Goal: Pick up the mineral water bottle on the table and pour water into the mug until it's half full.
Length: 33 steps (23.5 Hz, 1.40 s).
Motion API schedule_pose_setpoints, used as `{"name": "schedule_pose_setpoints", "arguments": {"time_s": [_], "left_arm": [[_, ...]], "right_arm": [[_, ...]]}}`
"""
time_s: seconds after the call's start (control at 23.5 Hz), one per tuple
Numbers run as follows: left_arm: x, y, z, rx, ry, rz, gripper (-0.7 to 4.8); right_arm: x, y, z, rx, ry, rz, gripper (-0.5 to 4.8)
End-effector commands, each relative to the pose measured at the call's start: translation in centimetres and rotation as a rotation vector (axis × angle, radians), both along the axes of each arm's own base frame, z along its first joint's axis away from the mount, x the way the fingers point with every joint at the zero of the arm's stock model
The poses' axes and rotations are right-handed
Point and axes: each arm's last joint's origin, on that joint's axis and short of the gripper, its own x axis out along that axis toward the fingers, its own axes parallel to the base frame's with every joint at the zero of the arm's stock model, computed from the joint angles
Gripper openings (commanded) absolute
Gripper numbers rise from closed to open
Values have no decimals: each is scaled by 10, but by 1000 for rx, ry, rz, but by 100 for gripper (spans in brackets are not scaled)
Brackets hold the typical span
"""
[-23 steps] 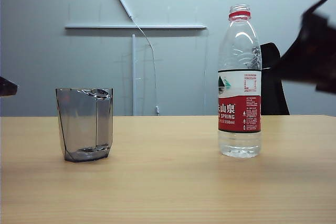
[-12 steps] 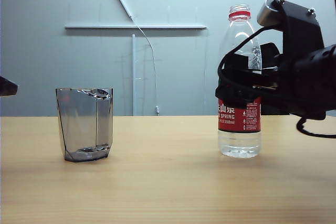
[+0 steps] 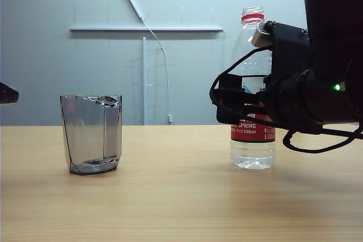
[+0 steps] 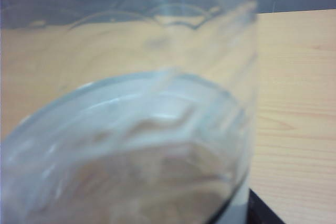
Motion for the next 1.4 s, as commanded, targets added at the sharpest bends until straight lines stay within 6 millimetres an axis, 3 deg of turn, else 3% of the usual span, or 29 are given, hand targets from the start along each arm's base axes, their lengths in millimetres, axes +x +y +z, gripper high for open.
{"name": "schedule_pose_setpoints", "arguments": {"time_s": [0.04, 0.21, 0.3, 0.6, 0.89, 0.98, 1.15, 1.4], "left_arm": [[0, 0, 2, -12, -10, -4, -2], [0, 0, 2, -12, -10, -4, -2], [0, 0, 2, -12, -10, -4, -2], [-1, 1, 4, -27, -30, 2, -2], [1, 8, 8, -54, -72, 71, -2], [3, 11, 8, -55, -76, 104, -2], [4, 16, 10, -66, -98, 151, -2], [5, 18, 10, -65, -101, 184, -2]], "right_arm": [[1, 0, 4, 15, -22, -17, 410], [1, 0, 3, 15, -21, -17, 277], [1, 0, 3, 15, -21, -17, 252], [0, 2, 8, 4, -69, 29, 252], [9, 17, 28, -183, -122, 162, 252], [18, 29, 44, -340, -105, 215, 251], [26, 45, 55, -501, -103, 272, 251], [34, 60, 67, -604, -91, 337, 251]]}}
